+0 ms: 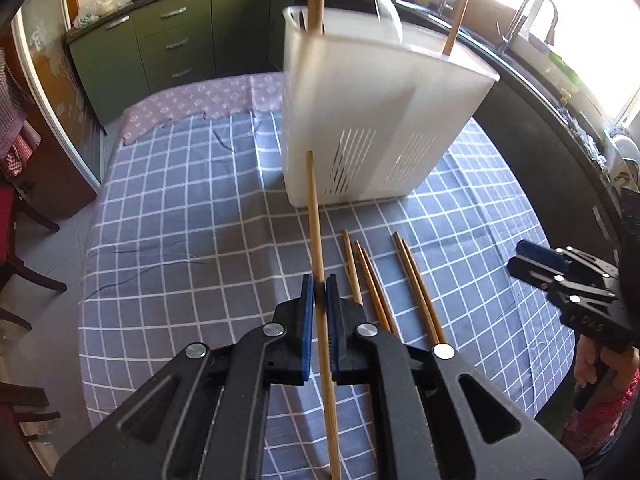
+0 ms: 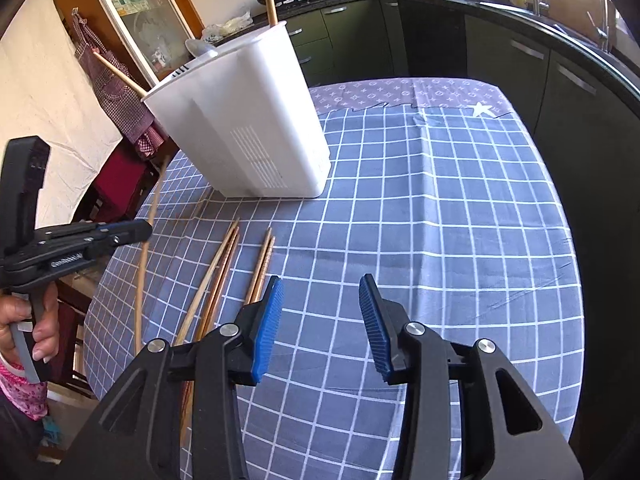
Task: Organize utensils
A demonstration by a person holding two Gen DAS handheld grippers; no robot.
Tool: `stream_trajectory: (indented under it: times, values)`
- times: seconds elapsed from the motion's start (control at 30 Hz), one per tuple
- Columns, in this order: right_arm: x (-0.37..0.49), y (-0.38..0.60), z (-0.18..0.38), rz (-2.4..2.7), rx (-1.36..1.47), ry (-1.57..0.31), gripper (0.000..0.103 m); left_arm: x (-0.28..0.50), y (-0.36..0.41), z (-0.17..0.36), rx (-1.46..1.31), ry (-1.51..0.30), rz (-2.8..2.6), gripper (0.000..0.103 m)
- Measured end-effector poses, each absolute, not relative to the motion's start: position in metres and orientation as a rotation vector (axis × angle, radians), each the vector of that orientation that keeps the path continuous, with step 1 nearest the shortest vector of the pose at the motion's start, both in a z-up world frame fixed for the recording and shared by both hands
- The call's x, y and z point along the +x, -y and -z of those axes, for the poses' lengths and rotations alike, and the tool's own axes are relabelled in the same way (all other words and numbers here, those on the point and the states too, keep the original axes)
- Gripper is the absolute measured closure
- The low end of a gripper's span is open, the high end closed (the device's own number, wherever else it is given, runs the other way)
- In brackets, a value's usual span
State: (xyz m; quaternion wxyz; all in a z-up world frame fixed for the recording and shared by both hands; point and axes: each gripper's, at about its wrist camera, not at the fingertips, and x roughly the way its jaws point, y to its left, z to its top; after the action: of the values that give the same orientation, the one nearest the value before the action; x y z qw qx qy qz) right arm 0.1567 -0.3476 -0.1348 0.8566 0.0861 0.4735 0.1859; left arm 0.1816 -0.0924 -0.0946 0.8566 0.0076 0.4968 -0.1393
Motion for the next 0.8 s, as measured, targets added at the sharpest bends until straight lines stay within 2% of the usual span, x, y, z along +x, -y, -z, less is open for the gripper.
stream_trajectory:
  times: [0.17, 0.37, 0.5, 0.8]
  values:
    - [0.173, 0.321, 0.151, -0.471, 0.192, -1.071, 0.064, 0.153, 0.078, 0.065, 0.042, -0.894, 0.298, 0.097]
    - [0.186, 0.293, 0.164, -0.466, 0.126, -1.130, 0.078, 0.128, 0.073, 0.049, 0.059, -0.790, 0.330, 0.097]
    - [0.188, 0.280, 0.170, -0.461, 0.089, -1.155, 0.081, 0.118, 0.073, 0.044, 0.067, -0.752, 0.343, 0.097]
    - [0.188, 0.265, 0.176, -0.436, 0.024, -1.170, 0.082, 0.114, 0.068, 0.044, 0.069, -0.746, 0.353, 0.097]
